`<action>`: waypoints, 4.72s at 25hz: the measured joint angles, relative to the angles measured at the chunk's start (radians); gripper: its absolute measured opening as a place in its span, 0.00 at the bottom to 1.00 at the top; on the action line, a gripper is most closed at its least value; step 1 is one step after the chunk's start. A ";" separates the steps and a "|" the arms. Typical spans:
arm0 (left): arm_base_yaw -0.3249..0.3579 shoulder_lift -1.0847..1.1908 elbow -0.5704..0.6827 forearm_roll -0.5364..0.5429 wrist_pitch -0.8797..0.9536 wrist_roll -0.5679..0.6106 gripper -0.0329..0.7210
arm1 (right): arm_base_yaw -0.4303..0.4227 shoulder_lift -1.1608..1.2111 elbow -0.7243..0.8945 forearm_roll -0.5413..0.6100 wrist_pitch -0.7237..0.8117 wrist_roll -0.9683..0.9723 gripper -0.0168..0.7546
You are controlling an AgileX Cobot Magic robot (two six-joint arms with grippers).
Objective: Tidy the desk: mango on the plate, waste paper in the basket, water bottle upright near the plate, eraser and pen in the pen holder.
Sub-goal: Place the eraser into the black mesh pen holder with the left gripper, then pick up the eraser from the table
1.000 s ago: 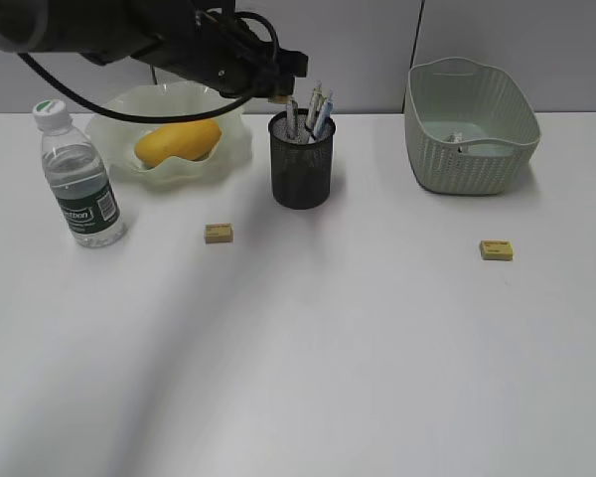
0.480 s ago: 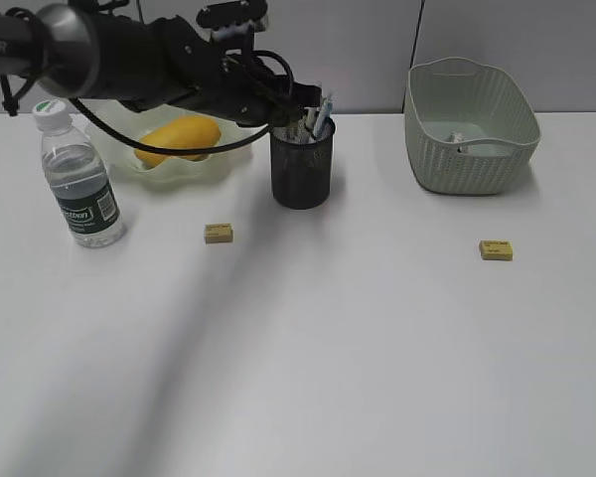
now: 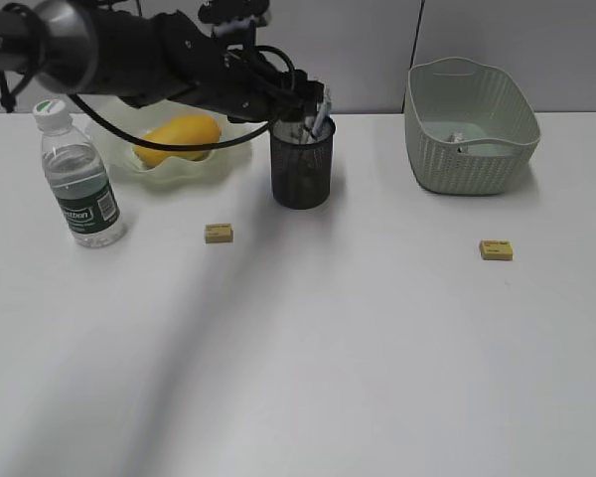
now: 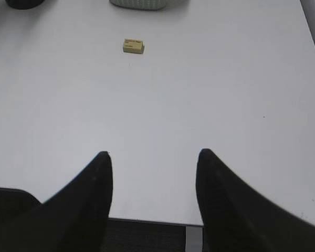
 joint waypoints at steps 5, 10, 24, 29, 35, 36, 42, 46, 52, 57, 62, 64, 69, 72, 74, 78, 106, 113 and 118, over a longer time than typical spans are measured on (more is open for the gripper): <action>0.000 -0.104 0.000 0.064 0.067 0.000 0.68 | 0.000 0.000 0.000 0.000 0.000 0.000 0.56; 0.000 -0.197 0.000 0.140 0.272 0.000 0.68 | 0.000 0.000 0.000 0.000 0.000 0.000 0.56; -0.001 -0.272 0.000 0.325 0.997 -0.122 0.68 | 0.000 0.000 0.000 0.000 0.000 0.000 0.56; -0.001 -0.272 0.000 0.448 1.064 -0.253 0.67 | 0.000 0.000 0.000 0.000 0.000 0.000 0.56; -0.001 -0.293 0.000 0.468 1.067 -0.316 0.63 | 0.000 0.000 0.000 0.000 0.000 0.000 0.56; -0.001 -0.302 0.000 0.462 1.067 -0.318 0.63 | 0.000 0.000 0.000 0.000 0.000 0.000 0.56; -0.001 -0.370 0.000 0.459 1.068 -0.319 0.61 | 0.000 0.000 0.000 0.000 0.000 0.000 0.56; -0.001 -0.444 0.052 0.459 1.066 -0.319 0.61 | 0.000 0.000 0.000 0.000 0.000 0.000 0.56; -0.001 -0.652 0.310 0.452 0.966 -0.319 0.60 | 0.000 0.000 0.000 0.000 0.000 0.000 0.56; -0.001 -0.869 0.547 0.452 0.858 -0.319 0.60 | 0.000 0.000 0.000 0.000 0.000 0.000 0.56; -0.001 -1.090 0.733 0.452 0.810 -0.319 0.59 | 0.000 0.000 0.000 0.000 0.000 0.000 0.56; -0.001 -1.174 0.791 0.453 0.791 -0.319 0.59 | 0.000 0.000 0.000 0.000 0.000 0.000 0.56; -0.001 -1.425 0.907 0.462 0.777 -0.319 0.59 | 0.000 0.000 0.000 0.000 0.000 0.000 0.56; -0.001 -1.549 0.949 0.475 0.776 -0.319 0.59 | 0.000 0.000 0.000 0.000 0.000 0.000 0.56; -0.001 -1.623 0.970 0.483 0.776 -0.319 0.59 | 0.000 0.000 0.000 0.000 0.000 0.000 0.56; -0.001 -1.762 1.012 0.489 0.786 -0.323 0.59 | 0.000 0.000 0.000 0.000 0.000 0.000 0.56; -0.001 -1.927 1.130 0.517 0.908 -0.297 0.60 | -0.003 0.000 0.000 0.000 0.000 0.000 0.56; 0.005 -1.967 1.131 0.527 0.908 -0.280 0.60 | -0.003 0.000 0.000 0.000 0.000 0.000 0.56; 0.062 -2.110 1.131 0.542 0.911 -0.278 0.60 | -0.003 0.000 0.000 0.000 0.000 0.047 0.56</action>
